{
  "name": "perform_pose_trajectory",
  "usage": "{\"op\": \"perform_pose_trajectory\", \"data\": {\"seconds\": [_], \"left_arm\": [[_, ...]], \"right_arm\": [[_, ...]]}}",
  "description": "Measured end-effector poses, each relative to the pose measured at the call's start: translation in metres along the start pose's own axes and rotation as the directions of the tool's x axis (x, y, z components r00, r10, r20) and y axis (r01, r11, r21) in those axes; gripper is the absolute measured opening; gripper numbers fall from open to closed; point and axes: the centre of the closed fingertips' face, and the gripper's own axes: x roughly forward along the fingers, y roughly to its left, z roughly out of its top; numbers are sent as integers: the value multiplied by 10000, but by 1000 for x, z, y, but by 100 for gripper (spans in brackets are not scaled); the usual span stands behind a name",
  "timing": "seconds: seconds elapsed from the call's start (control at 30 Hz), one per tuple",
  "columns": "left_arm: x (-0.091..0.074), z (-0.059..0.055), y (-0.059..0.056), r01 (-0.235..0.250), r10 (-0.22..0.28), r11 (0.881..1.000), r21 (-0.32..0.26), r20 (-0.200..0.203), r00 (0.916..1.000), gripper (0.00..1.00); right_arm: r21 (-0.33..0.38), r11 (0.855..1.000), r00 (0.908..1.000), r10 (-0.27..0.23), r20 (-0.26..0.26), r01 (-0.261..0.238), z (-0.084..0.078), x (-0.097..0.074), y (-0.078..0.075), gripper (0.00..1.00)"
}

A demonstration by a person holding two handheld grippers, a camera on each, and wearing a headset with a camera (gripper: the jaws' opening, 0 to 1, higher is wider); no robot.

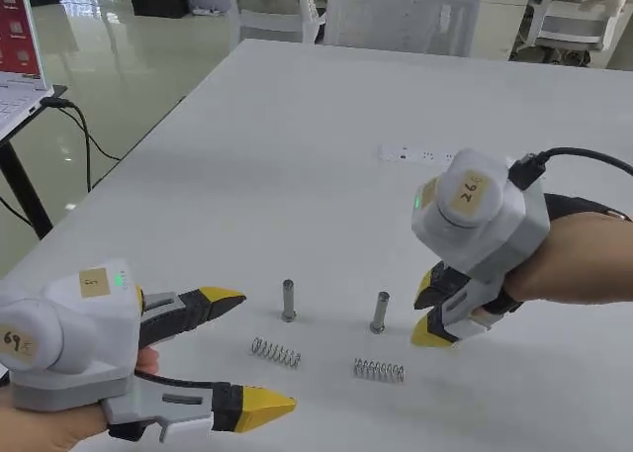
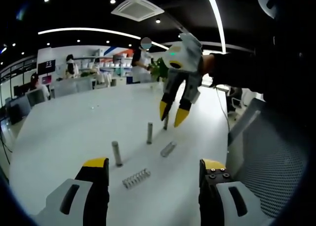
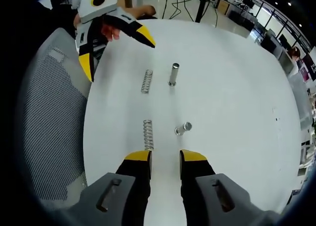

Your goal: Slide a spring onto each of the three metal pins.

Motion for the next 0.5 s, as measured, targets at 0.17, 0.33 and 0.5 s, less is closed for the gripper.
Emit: {"op": "perform_pose_trajectory", "data": {"seconds": [0.17,0.33,0.5], "left_arm": [[0,-1,-1,25,-25,10000,-7,-17,10000,70],[1,-1,-1,35,-35,10000,-28,-14,10000,69],[2,-1,-2,78,-78,10000,-53,-31,10000,69]], "right_arm": [[-79,9996,9996,266,-64,-266,1,9,8,19],[-99,9988,9986,481,-198,-483,0,18,14,18],[-153,9977,9972,651,-368,-657,-2,26,19,16]]}}
